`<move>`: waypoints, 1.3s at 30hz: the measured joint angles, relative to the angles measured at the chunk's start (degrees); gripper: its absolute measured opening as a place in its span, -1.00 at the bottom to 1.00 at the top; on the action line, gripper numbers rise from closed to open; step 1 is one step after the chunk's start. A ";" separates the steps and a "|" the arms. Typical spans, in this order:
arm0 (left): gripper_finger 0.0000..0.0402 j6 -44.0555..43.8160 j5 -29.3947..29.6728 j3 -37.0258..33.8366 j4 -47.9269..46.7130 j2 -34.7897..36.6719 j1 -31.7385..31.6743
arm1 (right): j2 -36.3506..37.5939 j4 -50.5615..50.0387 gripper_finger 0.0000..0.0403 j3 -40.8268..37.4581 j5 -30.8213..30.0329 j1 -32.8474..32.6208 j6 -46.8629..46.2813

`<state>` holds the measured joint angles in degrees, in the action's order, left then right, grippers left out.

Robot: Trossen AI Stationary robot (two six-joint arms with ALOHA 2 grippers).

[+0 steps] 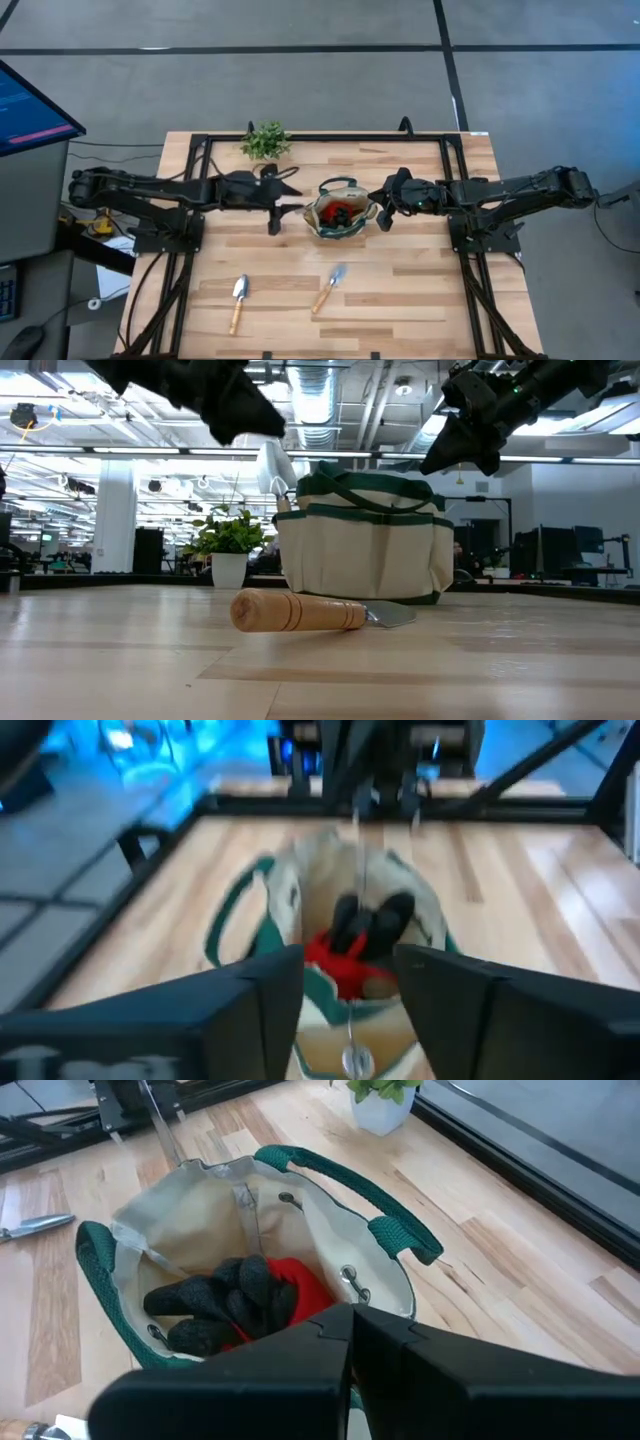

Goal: Pick & Place Garden tools in Gardening bag
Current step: Put the trowel into the gardening bag

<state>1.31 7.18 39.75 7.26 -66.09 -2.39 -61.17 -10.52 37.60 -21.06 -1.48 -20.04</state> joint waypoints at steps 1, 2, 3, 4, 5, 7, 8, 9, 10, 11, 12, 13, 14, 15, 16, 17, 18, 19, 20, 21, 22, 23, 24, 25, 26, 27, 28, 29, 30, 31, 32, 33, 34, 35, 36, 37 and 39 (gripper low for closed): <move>-0.20 0.44 0.19 0.00 0.65 1.12 0.00 | 0.00 0.04 -1.00 0.00 0.00 0.00 0.58; -0.17 1.09 0.46 0.00 1.21 2.71 0.00 | 0.00 0.04 -1.00 0.00 0.02 0.00 0.89; -0.15 1.46 0.52 0.00 1.49 4.43 0.00 | 0.00 0.04 -1.00 0.00 0.02 -0.02 1.05; -0.13 1.56 0.53 0.00 1.69 6.20 0.00 | 0.00 0.04 -1.00 0.00 0.02 -0.02 1.10; -0.12 1.51 0.54 0.00 1.53 8.05 0.00 | 0.00 0.06 -1.00 0.00 0.02 -0.02 1.11; -0.12 1.12 0.59 0.00 1.60 10.93 0.00 | 0.00 0.18 -1.00 0.00 0.04 -0.02 1.14; -0.14 0.64 0.61 0.00 0.97 12.26 0.00 | 0.00 0.24 -1.00 0.00 0.04 -0.02 1.14; -0.15 -0.12 0.82 0.00 0.42 13.25 0.00 | 0.00 0.27 -1.00 0.00 0.07 -0.05 1.12; -0.18 -0.63 0.94 0.02 -0.39 13.93 0.00 | 0.00 0.44 -1.00 0.00 0.07 -0.19 1.12; -0.21 -1.36 1.64 0.02 -2.25 14.51 0.00 | -0.02 0.77 -1.00 0.00 0.09 -0.51 1.12; -0.24 -1.70 2.86 -0.01 -4.32 14.83 0.00 | -0.02 1.43 -1.00 0.00 0.33 -0.94 1.12; -0.28 -2.03 4.20 -0.18 -5.88 14.97 0.00 | -0.02 2.48 -1.00 0.00 1.33 -1.47 1.15; -0.32 -2.66 6.03 -0.52 -7.74 15.05 0.00 | -0.02 3.87 -1.00 0.00 2.82 -1.98 1.60; -0.37 -3.37 7.95 -0.94 -9.44 15.05 0.00 | -0.02 5.59 -1.00 0.00 4.36 -2.65 2.48; -0.41 -4.42 9.55 -1.55 -10.43 14.97 0.00 | -0.02 7.61 -1.00 0.00 5.68 -3.34 3.53; -0.46 -5.17 10.53 -2.34 -11.00 14.97 0.00 | -0.04 10.05 -1.00 0.00 6.55 -4.01 4.52; -0.51 -6.35 10.64 -3.14 -10.95 15.00 0.00 | -0.31 12.70 -1.00 0.00 6.87 -4.66 5.27; -0.56 -7.44 10.51 -3.86 -10.90 15.00 0.00 | -1.19 15.86 -1.00 0.00 7.04 -5.28 5.53; -0.62 -8.64 10.09 -4.67 -10.79 15.00 0.00 | -2.18 18.51 -1.00 0.04 7.15 -5.75 5.65; -0.67 -10.30 9.23 -5.36 -10.78 15.00 0.00 | -3.12 20.32 -1.00 -0.02 7.29 -5.96 5.77; -0.73 -11.83 8.43 -6.04 -10.72 14.93 0.04 | -4.39 22.73 -1.00 -0.07 7.73 -5.99 6.39; -0.78 -13.16 7.57 -6.70 -10.36 14.57 0.07 | -6.12 25.77 -1.00 0.02 8.46 -5.95 6.95; -0.83 -13.89 6.98 -7.42 -9.58 14.21 0.09 | -8.05 28.08 -1.00 0.13 9.37 -5.83 7.14; -0.88 -14.41 6.34 -8.24 -9.11 14.01 0.11 | -10.07 29.64 -1.00 0.06 10.09 -5.59 7.12; -0.93 -15.04 6.21 -8.88 -8.44 13.70 0.23 | -12.31 31.64 -1.00 0.01 10.64 -5.35 7.11; -0.96 -15.27 5.95 -9.26 -7.77 13.38 0.28 | -14.63 33.63 -1.00 0.29 10.73 -5.19 7.13; -0.98 -15.34 5.94 -9.62 -7.40 13.25 0.33 | -16.85 34.61 -1.00 0.94 10.73 -5.07 7.13; -0.98 -15.46 5.96 -9.70 -7.28 12.81 0.47 | -18.77 35.07 -1.00 1.82 10.73 -4.95 7.17; -0.98 -15.74 5.94 -9.71 -6.90 12.25 0.69 | -20.74 35.63 -1.00 2.96 10.75 -4.67 7.61; -0.98 -16.32 5.98 -9.79 -7.13 11.82 1.02 | -22.78 36.08 -1.00 4.30 10.75 -4.45 8.17; -0.98 -16.61 5.95 -9.79 -6.69 11.24 1.35 | -24.67 36.34 -1.00 5.71 10.76 -4.36 8.77; -0.99 -16.65 5.94 -9.78 -5.94 10.52 1.77 | -26.38 36.28 -1.00 7.14 10.97 -4.35 9.70; -0.99 -16.65 5.94 -9.77 -5.80 9.89 2.19 | -27.93 36.16 -1.00 8.57 11.48 -4.33 10.94; -0.99 -16.66 5.94 -9.77 -5.50 9.22 2.52 | -29.34 36.16 -1.00 10.17 12.23 -4.33 12.08; -0.99 -16.66 5.94 -9.77 -5.18 8.47 2.78 | -30.58 36.38 -1.00 11.67 12.83 -4.33 13.06; -0.99 -16.69 5.94 -9.77 -4.72 7.59 2.99 | -31.55 36.37 -1.00 12.95 13.45 -4.29 13.95; -0.99 -16.77 5.96 -9.77 -3.81 5.99 3.23 | -33.37 36.40 -1.00 15.59 14.20 -4.11 14.65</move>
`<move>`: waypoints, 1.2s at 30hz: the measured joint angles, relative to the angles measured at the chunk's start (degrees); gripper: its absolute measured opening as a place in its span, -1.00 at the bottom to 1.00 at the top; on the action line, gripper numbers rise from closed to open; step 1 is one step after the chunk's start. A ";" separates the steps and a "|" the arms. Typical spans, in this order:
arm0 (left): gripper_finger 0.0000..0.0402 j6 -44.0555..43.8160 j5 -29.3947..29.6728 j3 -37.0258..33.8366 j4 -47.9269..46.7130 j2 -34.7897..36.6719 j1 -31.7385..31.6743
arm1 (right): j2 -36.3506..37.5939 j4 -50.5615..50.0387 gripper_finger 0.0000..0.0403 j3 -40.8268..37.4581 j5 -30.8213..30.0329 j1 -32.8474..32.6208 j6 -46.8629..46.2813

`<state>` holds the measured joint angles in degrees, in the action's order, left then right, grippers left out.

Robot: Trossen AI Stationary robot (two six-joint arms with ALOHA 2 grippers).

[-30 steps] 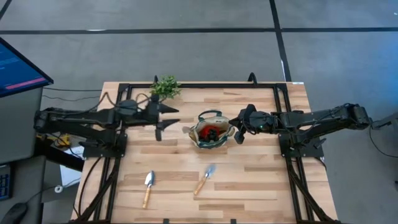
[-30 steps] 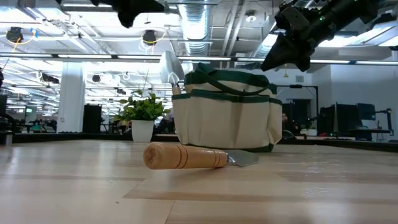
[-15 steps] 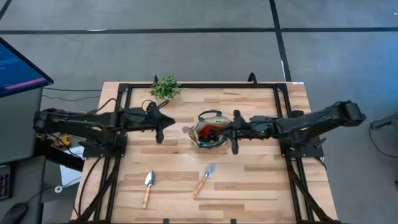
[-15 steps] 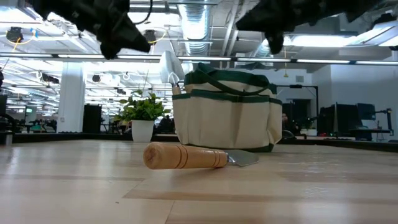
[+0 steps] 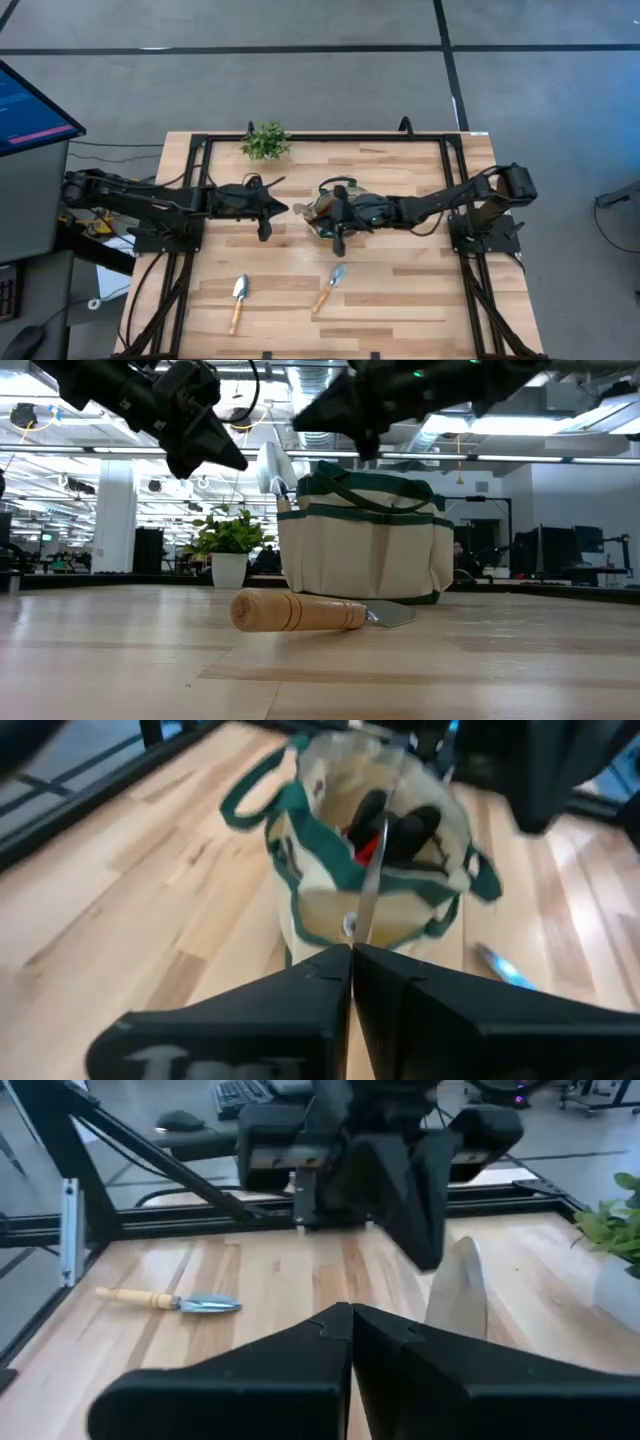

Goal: Pick & Place Garden tools in Gardening bag
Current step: Put the trowel into the gardening bag

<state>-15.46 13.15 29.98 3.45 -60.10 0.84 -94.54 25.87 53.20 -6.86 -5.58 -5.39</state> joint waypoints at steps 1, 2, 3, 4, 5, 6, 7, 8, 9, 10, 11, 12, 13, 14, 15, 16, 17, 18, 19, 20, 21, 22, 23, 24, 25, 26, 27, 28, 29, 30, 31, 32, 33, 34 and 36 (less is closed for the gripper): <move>-0.99 0.02 0.00 0.00 0.51 -0.72 0.01 | -0.49 -0.64 -1.00 0.78 0.01 0.26 0.02; -0.99 0.02 0.00 0.01 1.45 -1.48 0.00 | -1.28 -0.83 -1.00 1.89 -0.01 0.47 0.20; -0.99 0.02 0.00 0.03 1.53 -2.00 -0.04 | -1.78 -1.36 -1.00 2.70 0.01 0.69 0.66; -0.99 0.02 0.00 0.00 1.64 -2.41 -0.22 | -2.20 -2.38 -1.00 3.14 -0.09 0.96 0.86; -0.99 0.02 0.00 0.01 2.26 -2.86 -0.30 | -2.87 -2.87 -1.00 3.94 -0.07 1.19 0.88; -0.99 0.02 0.03 0.02 2.58 -3.07 -0.30 | -3.42 -3.46 -1.00 4.45 0.02 1.43 0.88; -0.99 0.04 0.07 0.00 2.80 -3.21 -0.30 | -3.84 -4.21 -1.00 4.82 0.31 1.67 0.88; -0.99 0.04 0.09 0.02 3.53 -3.49 -0.30 | -4.34 -4.46 -1.00 5.56 0.99 1.78 0.88; -0.99 0.06 0.08 0.02 3.66 -3.56 -0.30 | -4.42 -5.05 -1.00 5.81 1.16 1.98 0.90; -0.99 0.06 0.09 0.02 3.62 -3.54 -0.30 | -4.29 -5.80 -1.00 5.93 1.14 2.01 0.90; -0.99 0.06 0.10 0.02 3.92 -3.54 -0.30 | -4.50 -5.67 -1.00 6.10 1.10 2.07 0.90; -0.99 0.09 0.36 0.02 3.97 -3.53 -0.30 | -4.89 -5.31 -1.00 6.15 1.03 2.21 0.90; -0.99 0.12 0.68 0.02 4.00 -3.52 -0.30 | -5.06 -5.67 -1.00 6.14 1.03 2.35 0.90; -0.99 0.14 1.12 0.02 4.00 -3.52 -0.30 | -4.95 -6.52 -1.00 5.99 1.06 2.45 0.91; -0.99 0.14 1.74 0.02 4.04 -3.52 -0.30 | -4.83 -6.50 -1.00 5.96 1.06 2.56 1.05; -0.99 0.17 2.12 0.02 4.08 -3.52 -0.30 | -4.84 -5.71 -1.00 6.08 1.06 2.73 1.07; -0.99 0.15 2.14 0.02 4.08 -3.52 -0.32 | -4.85 -5.54 -1.00 6.20 1.06 2.87 1.06; -0.99 0.15 2.16 0.02 4.11 -3.52 -0.33 | -4.86 -5.94 -1.00 6.22 1.04 3.07 1.05; -0.99 0.15 2.27 0.02 4.24 -3.52 -0.33 | -4.94 -6.42 -1.00 6.10 1.04 3.29 1.03; -0.99 0.15 2.38 0.02 4.40 -3.52 -0.33 | -5.16 -6.58 -1.00 6.05 1.04 3.43 1.03; -0.99 0.15 2.38 0.02 4.52 -3.52 -0.42 | -5.28 -6.47 -1.00 6.05 1.03 3.52 1.01; -0.99 0.15 2.36 0.02 4.65 -3.52 -0.58 | -5.31 -6.46 -1.00 6.05 0.95 3.56 1.02; -0.99 0.15 2.36 0.02 4.77 -3.52 -0.69 | -5.45 -6.15 -1.00 6.07 0.87 3.73 1.03; -0.99 0.15 2.36 0.02 4.92 -3.55 -0.88 | -5.56 -5.99 -1.00 6.08 0.87 3.95 1.03; -0.99 0.13 2.36 0.02 5.21 -3.75 -0.98 | -5.60 -6.17 -1.00 6.07 0.84 3.99 1.02; -0.99 0.07 2.34 0.02 5.66 -4.09 -0.98 | -5.60 -6.17 -1.00 6.07 0.86 4.12 1.03; -0.99 0.02 1.88 0.02 5.77 -4.29 -0.98 | -5.60 -6.11 -1.00 6.07 0.86 4.30 1.01; -0.99 -0.02 1.09 0.02 6.39 -4.61 -0.98 | -5.60 -6.00 -1.00 6.07 0.86 4.54 1.01; -0.99 -0.02 -0.11 0.04 7.64 -5.16 -0.98 | -5.60 -6.10 -1.00 6.07 0.86 4.74 0.98; -0.99 -0.02 -1.34 0.09 8.31 -5.70 -0.98 | -5.60 -6.22 -1.00 6.07 0.85 4.92 0.98; -0.99 -0.02 -2.16 0.09 8.92 -6.20 -0.98 | -5.60 -6.20 -1.00 6.07 0.84 5.13 1.01; -0.99 -0.02 -3.01 0.09 9.75 -6.77 -0.95 | -5.60 -6.18 -1.00 6.07 0.81 5.36 1.02; -0.99 -0.02 -3.44 0.09 10.70 -7.38 -0.88 | -5.60 -6.17 -1.00 6.07 0.78 5.58 1.03; -0.99 -0.02 -3.85 0.09 11.50 -7.98 -0.89 | -5.60 -6.17 -1.00 6.07 0.73 5.83 1.03; -0.99 -0.05 -4.63 0.09 12.16 -9.02 -0.89 | -5.60 -6.17 -1.00 6.07 0.65 6.32 1.03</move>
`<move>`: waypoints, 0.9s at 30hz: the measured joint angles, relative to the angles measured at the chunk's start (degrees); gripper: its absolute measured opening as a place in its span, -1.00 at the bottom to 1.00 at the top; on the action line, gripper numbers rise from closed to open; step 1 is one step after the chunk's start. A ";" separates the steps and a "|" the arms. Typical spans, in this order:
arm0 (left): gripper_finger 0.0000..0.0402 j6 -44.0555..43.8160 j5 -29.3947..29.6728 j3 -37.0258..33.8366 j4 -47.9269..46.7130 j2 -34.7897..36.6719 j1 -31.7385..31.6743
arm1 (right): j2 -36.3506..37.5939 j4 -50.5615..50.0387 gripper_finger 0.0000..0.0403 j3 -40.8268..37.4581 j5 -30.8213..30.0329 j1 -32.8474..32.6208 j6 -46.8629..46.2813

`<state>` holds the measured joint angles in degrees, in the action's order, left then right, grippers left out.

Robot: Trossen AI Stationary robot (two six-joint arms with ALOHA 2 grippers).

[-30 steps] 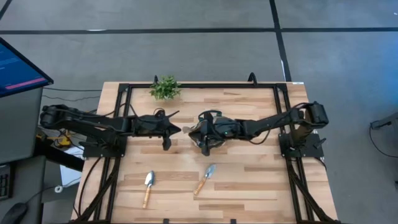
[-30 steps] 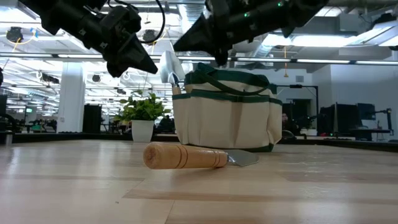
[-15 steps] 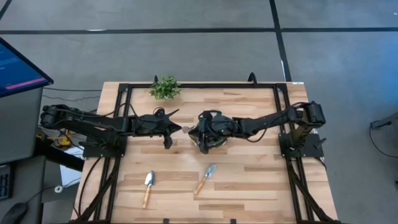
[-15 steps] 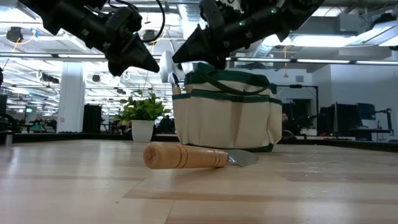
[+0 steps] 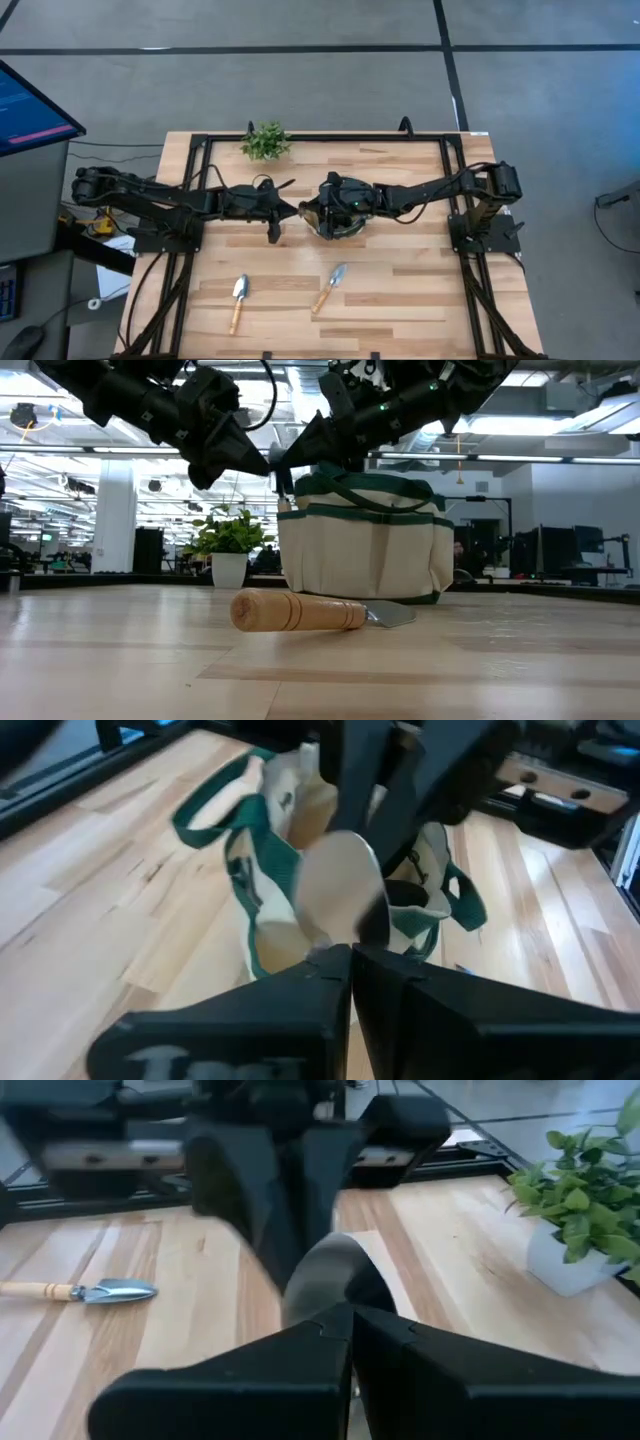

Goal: Pick & Place Garden tools in Gardening bag
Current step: Put the trowel into the gardening bag

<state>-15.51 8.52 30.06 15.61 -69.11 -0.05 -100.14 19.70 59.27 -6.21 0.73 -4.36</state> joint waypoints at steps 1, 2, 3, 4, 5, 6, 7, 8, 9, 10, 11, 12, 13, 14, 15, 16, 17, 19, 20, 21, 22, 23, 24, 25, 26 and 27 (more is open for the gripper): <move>-0.99 -0.05 -0.09 0.00 0.42 -0.54 0.00 | 0.00 0.00 -1.00 0.00 -0.01 0.22 0.00; -0.99 -0.27 -0.22 0.00 0.22 -0.82 0.00 | 0.00 -0.02 -1.00 0.00 -0.05 0.30 0.06; -0.99 -0.72 -0.49 0.00 0.48 -1.12 0.00 | 0.00 -0.02 -1.00 0.00 -0.06 0.45 0.21; -0.99 -1.12 -0.58 0.00 0.48 -1.23 0.00 | 0.00 -0.02 -1.00 0.00 -0.07 0.60 0.26; -0.99 -1.27 -0.94 -0.02 0.42 -1.21 0.00 | 0.00 0.00 -1.00 0.00 -0.07 0.65 0.27; -0.99 -1.27 -1.35 -0.02 0.76 -1.21 0.00 | 0.00 0.00 -1.00 0.00 -0.07 0.63 0.29; -0.99 -1.29 -1.48 -0.02 0.96 -1.20 0.06 | 0.00 0.00 -1.00 0.00 -0.07 0.63 0.31; -0.99 -1.29 -1.47 -0.02 1.24 -1.19 0.20 | 0.00 -0.04 -1.00 0.00 -0.05 0.65 0.35; -0.99 -1.27 -1.49 -0.02 1.47 -1.19 0.28 | 0.00 -0.05 -1.00 0.00 -0.06 0.70 0.41; -0.99 -1.23 -1.49 -0.02 1.91 -1.19 0.31 | 0.00 -0.16 -1.00 0.00 -0.05 0.77 0.44; -0.99 -1.07 -1.49 -0.02 2.34 -1.19 0.31 | 0.00 -0.35 -1.00 0.00 -0.05 0.86 0.44; -0.99 -1.04 -1.45 -0.02 2.58 -1.19 0.31 | 0.00 -0.75 -1.00 0.00 -0.04 1.01 0.44; -0.99 -1.03 -1.29 -0.02 2.59 -1.19 0.31 | 0.00 -1.33 -1.00 0.00 -0.01 1.23 0.44; -0.99 -1.03 -0.96 -0.02 2.60 -1.19 0.31 | 0.00 -2.11 -1.00 0.00 0.22 1.49 0.47; -0.99 -1.03 -0.91 -0.02 2.75 -1.19 0.31 | 0.00 -3.16 -1.00 0.00 0.23 1.76 0.65; -0.99 -1.02 -0.87 -0.02 3.19 -1.19 0.31 | 0.00 -4.21 -1.00 0.00 0.23 1.94 0.99; -0.99 -1.01 -0.87 -0.02 3.67 -1.19 0.31 | 0.00 -5.01 -1.00 0.00 0.19 2.17 1.25; -0.99 -0.98 -0.83 -0.02 4.10 -1.17 0.31 | 0.00 -5.89 -1.00 0.00 0.21 2.49 1.36; -0.99 -0.96 -0.83 -0.01 4.05 -1.17 0.31 | 0.00 -5.94 -1.00 0.00 0.20 2.43 1.36; -0.99 -0.87 -0.83 -0.02 4.01 -1.17 0.31 | 0.09 -5.97 -1.00 0.00 0.19 2.16 1.36; -0.99 -0.29 -0.83 0.00 4.03 -1.17 0.33 | 0.48 -6.22 -1.00 -0.01 0.17 1.78 1.36; -0.99 0.48 -0.79 -0.01 4.00 -1.05 0.48 | 1.05 -6.34 -1.00 -0.07 0.17 1.22 1.42; -0.99 1.39 -0.77 -0.02 3.82 -0.76 0.61 | 1.73 -5.95 -1.00 -0.06 0.19 0.60 1.57; -0.99 1.86 -0.77 -0.02 4.04 -0.61 0.75 | 2.60 -6.25 -1.00 -0.02 0.21 -0.11 1.84; -0.99 2.51 -0.79 -0.02 4.30 -0.59 0.89 | 3.70 -7.09 -1.00 -0.02 0.19 -0.79 1.96; -0.99 3.23 -0.79 -0.02 3.97 -0.48 1.01 | 4.87 -8.01 -1.00 -0.02 0.21 -1.50 1.97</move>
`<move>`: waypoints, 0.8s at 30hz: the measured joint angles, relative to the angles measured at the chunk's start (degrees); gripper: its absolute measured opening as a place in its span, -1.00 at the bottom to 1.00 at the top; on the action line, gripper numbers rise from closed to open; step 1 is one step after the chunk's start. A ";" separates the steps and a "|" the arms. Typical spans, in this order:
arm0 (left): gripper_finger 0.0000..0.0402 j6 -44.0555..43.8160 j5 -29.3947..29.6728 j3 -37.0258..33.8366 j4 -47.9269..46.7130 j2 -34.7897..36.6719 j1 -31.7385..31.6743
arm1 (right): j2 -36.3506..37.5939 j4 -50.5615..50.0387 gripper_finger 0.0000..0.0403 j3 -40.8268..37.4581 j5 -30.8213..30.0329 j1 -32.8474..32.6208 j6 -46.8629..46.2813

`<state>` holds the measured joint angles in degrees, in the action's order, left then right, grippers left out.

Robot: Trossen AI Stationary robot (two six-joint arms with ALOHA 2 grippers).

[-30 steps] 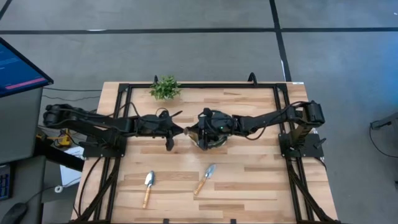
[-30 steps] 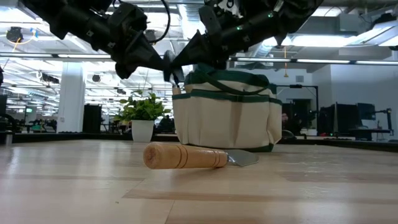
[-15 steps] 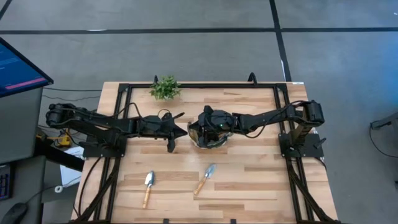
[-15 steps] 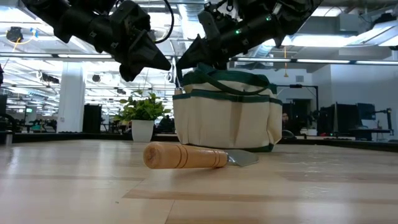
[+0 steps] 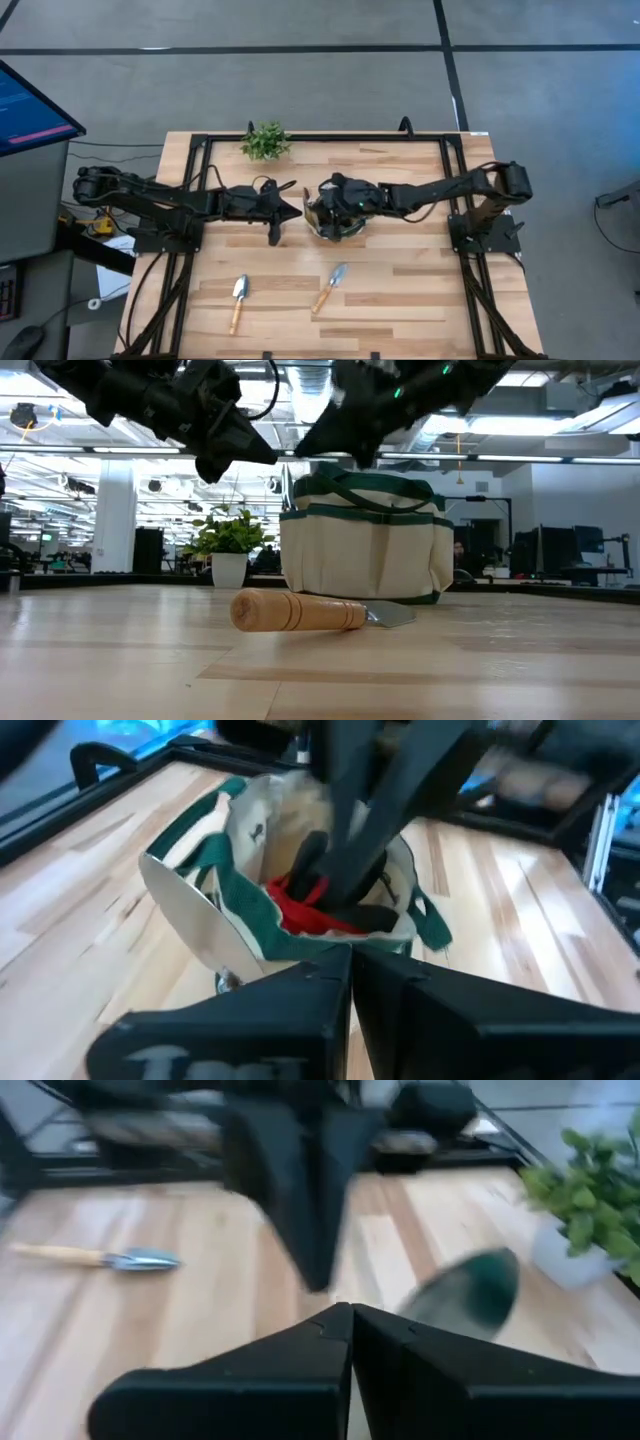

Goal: Pick & Place Garden tools in Gardening bag
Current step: Put the trowel into the gardening bag

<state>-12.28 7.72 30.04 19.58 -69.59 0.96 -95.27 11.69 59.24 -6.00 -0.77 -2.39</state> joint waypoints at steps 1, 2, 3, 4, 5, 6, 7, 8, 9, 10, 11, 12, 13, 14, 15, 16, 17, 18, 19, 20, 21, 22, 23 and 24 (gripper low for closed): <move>-0.99 0.69 -0.02 -0.05 -0.54 0.43 0.15 | 1.25 -0.95 -1.00 0.00 0.00 -0.77 0.00; -0.99 1.65 -0.24 -0.09 -0.54 0.97 0.31 | 2.53 -2.45 -1.00 0.02 0.00 -1.50 -0.01; -0.99 3.12 -0.69 -0.03 0.10 1.36 0.44 | 4.02 -4.60 -1.00 0.02 0.00 -2.31 -0.03; -0.99 4.49 -1.12 0.02 -0.08 1.99 0.65 | 5.55 -7.03 -1.00 0.02 -0.01 -3.13 -0.04; -0.99 5.90 -1.76 0.01 -0.46 2.70 0.90 | 6.77 -8.82 -1.00 0.03 -0.03 -3.96 -0.05; -0.99 7.20 -2.49 0.00 -0.41 3.34 1.24 | 7.90 -10.44 -1.00 0.04 -0.02 -4.79 -0.07; -0.99 8.50 -3.28 0.00 -0.33 4.02 1.67 | 9.06 -12.51 -1.00 0.04 -0.02 -5.65 -0.12; -0.99 9.64 -3.77 0.00 -0.30 4.68 2.08 | 9.88 -14.04 -1.00 0.02 0.00 -6.52 -0.38; -0.99 10.65 -4.20 0.00 -0.56 5.53 2.52 | 10.38 -14.72 -1.00 0.04 0.00 -7.32 -0.62; -0.99 11.35 -4.44 -0.02 -0.81 6.38 3.00 | 10.82 -15.67 -1.00 0.04 0.00 -8.17 -0.80; -0.99 11.81 -4.60 0.00 -0.58 6.98 3.44 | 11.10 -16.61 -1.00 0.04 -0.06 -8.93 -1.21; -0.99 11.93 -4.60 0.02 -0.85 7.61 3.87 | 11.13 -16.88 -1.00 0.02 -0.39 -9.65 -1.96; -0.99 11.89 -4.61 0.01 -2.15 8.40 4.32 | 10.98 -16.88 -1.00 0.02 -1.21 -10.30 -2.88; -0.99 11.62 -4.63 0.00 -3.68 9.23 4.77 | 10.71 -16.85 -1.00 0.04 -1.83 -10.82 -3.62; -0.99 10.90 -4.63 0.00 -5.17 9.87 5.23 | 10.53 -17.15 -1.00 0.03 -2.02 -11.23 -4.32; -0.99 10.33 -4.61 0.00 -7.23 10.50 5.73 | 10.47 -17.37 -1.00 -0.26 -2.01 -11.58 -5.09; -0.99 9.56 -4.63 -0.06 -9.27 10.98 6.24 | 10.39 -17.21 -1.00 -0.66 -2.01 -11.90 -5.70; -0.99 8.81 -4.65 -0.54 -9.84 11.30 6.76 | 9.87 -16.49 -1.00 -1.00 -2.01 -12.13 -6.43; -0.99 8.29 -4.67 -1.33 -9.60 11.54 7.40 | 9.46 -15.87 -1.00 -1.58 -2.06 -12.40 -7.18; -0.99 7.88 -4.65 -2.19 -9.03 11.60 7.90 | 9.40 -16.48 -1.00 -2.48 -2.40 -12.51 -8.01; -0.99 7.55 -4.65 -3.01 -8.41 11.54 8.43 | 9.38 -16.70 -1.00 -3.16 -3.04 -12.78 -8.75; -0.99 7.24 -4.65 -3.99 -7.82 11.53 8.96 | 9.24 -16.17 -1.00 -3.38 -3.65 -12.89 -9.55; -0.99 6.63 -4.65 -4.97 -7.10 11.53 9.49 | 8.78 -15.22 -1.00 -3.41 -4.41 -13.13 -10.53; -0.99 5.62 -4.63 -5.98 -5.83 11.53 10.09 | 8.39 -14.85 -1.00 -3.47 -4.94 -13.22 -11.13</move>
<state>-6.66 3.09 24.06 13.75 -58.06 11.05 -86.88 -3.16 55.77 -10.94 -13.99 -13.52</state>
